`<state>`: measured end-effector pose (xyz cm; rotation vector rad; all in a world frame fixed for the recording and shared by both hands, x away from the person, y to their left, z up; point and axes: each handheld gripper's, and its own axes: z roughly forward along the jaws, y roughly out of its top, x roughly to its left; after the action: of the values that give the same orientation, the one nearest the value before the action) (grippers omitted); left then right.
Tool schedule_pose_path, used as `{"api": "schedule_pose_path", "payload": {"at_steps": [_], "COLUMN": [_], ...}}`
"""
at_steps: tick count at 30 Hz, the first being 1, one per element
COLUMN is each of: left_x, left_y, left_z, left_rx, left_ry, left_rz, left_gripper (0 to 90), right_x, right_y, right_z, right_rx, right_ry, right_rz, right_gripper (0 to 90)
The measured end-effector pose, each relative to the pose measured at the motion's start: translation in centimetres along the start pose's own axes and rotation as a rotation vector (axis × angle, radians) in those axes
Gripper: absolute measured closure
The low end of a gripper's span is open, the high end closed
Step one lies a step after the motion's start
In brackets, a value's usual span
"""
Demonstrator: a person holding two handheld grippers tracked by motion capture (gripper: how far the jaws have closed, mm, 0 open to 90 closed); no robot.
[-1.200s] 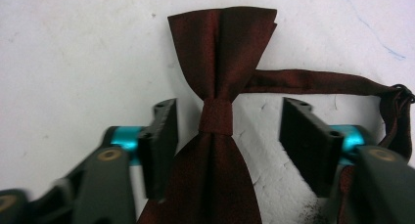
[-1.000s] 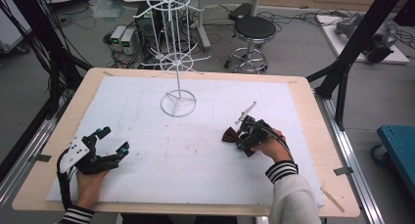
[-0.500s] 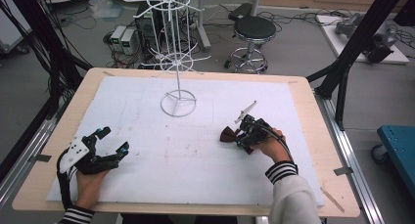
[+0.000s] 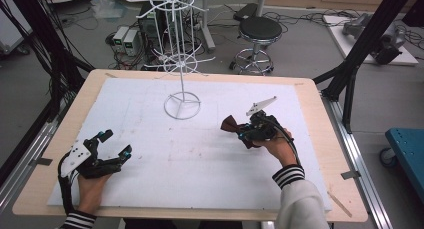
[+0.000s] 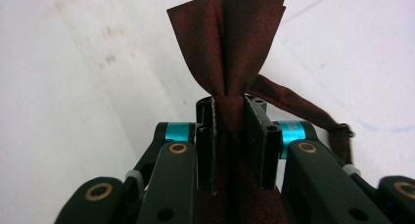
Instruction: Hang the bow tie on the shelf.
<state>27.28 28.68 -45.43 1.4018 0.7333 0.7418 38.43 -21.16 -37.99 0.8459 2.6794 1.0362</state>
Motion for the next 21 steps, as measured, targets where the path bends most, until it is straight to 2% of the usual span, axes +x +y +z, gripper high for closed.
{"api": "schedule_pose_path", "payload": {"at_steps": [6,11,13,16,17,18,21], "left_x": [0.0,0.0,0.0,0.0,0.0,0.0,0.0], "left_y": [0.0,0.0,0.0,0.0,0.0,0.0,0.0], "left_z": [0.0,0.0,0.0,0.0,0.0,0.0,0.0], "left_rx": [-0.004,-0.004,-0.004,-0.004,-0.003,-0.004,-0.004], "left_ry": [-0.001,0.000,0.001,0.000,0.000,-0.001,0.000], "left_rz": [-0.002,-0.003,-0.003,-0.003,-0.003,-0.002,-0.004], "left_gripper": [11.3,11.3,11.3,11.3,11.3,11.3,11.3], "right_x": [0.1,0.4,0.5,0.6,0.6,0.6,0.7], "right_y": [0.4,0.6,0.8,1.1,1.2,1.2,1.5], "right_z": [-0.8,-1.2,-1.5,-1.9,-2.2,-2.2,-2.7], "right_rx": [-0.108,-0.161,-0.209,-0.265,-0.307,-0.307,-0.363], "right_ry": [0.007,-0.020,-0.037,-0.049,-0.051,-0.051,-0.076], "right_rz": [0.029,0.001,0.002,0.024,0.045,0.045,0.061], "right_gripper": [76.5,76.4,76.4,76.4,76.5,76.5,76.4]}}
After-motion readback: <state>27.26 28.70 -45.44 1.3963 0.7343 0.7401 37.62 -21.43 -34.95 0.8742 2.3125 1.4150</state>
